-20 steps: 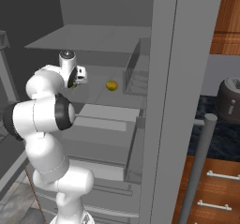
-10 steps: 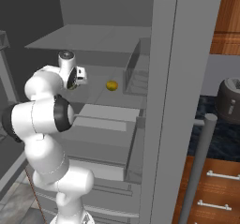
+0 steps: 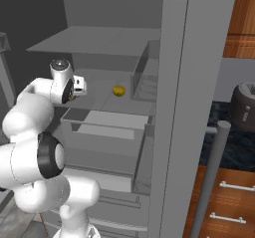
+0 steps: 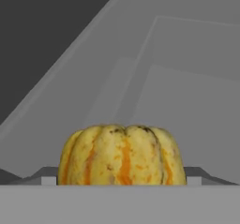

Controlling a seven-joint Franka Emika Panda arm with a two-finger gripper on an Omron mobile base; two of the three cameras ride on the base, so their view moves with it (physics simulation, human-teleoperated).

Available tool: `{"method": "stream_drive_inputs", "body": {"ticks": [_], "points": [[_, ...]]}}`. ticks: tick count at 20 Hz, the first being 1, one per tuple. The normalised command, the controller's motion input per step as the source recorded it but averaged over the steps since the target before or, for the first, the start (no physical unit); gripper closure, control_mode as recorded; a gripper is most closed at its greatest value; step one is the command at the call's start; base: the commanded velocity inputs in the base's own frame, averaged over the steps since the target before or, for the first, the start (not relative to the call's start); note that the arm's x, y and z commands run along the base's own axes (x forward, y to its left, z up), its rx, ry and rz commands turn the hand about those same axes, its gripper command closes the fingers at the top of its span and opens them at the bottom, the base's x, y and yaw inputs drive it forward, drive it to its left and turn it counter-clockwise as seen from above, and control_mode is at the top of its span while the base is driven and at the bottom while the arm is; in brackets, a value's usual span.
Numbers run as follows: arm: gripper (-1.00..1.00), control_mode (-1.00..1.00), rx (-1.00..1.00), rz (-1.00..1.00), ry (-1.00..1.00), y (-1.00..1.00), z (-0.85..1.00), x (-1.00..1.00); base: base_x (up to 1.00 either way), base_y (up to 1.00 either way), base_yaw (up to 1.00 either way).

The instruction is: Open the fridge, remove the orange, squash, and chicken drumstick, and place them on any counter.

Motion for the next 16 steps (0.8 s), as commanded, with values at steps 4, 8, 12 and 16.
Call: {"method": "stream_drive_inputs", "body": {"ticks": [4,8,12,16], "points": [[1.0,-1.0,0.0,-0.03,-0.12,-0.49,0.55,-1.0,0.0,0.0,0.0],[1.0,-1.0,0.0,-0.08,-0.02,-0.53,0.93,-1.0,0.0,0.0,0.0],[1.0,-1.0,-0.03,-0.12,0.0,-0.47,0.98,-1.0,0.0,0.0,0.0],[1.0,-1.0,-0.01,-0.12,0.0,-0.36,0.89,-1.0,0.0,0.0,0.0]]}}
